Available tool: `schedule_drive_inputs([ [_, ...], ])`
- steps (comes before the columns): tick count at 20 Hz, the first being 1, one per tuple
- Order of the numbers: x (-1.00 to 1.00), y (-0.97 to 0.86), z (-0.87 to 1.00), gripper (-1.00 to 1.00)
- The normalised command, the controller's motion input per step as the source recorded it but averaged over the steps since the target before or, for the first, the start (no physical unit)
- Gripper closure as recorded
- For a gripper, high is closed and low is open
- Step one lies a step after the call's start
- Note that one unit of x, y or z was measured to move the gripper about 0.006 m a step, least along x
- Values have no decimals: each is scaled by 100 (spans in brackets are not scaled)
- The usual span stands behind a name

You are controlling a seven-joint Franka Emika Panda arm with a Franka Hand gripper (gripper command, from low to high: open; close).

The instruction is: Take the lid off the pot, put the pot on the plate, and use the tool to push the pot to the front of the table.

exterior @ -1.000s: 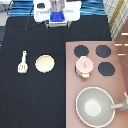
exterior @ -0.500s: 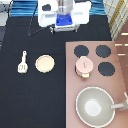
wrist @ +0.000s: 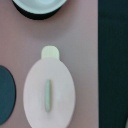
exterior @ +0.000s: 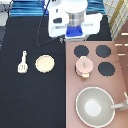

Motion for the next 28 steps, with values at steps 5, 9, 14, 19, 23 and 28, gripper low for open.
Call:
schedule_drive_inputs([
  [5,71,72,0,-100],
  [9,61,73,1,-100],
  [14,68,20,-18,-100],
  [19,30,-21,-21,-100],
  [23,7,-16,-35,-100],
  [28,0,14,-40,-100],
])
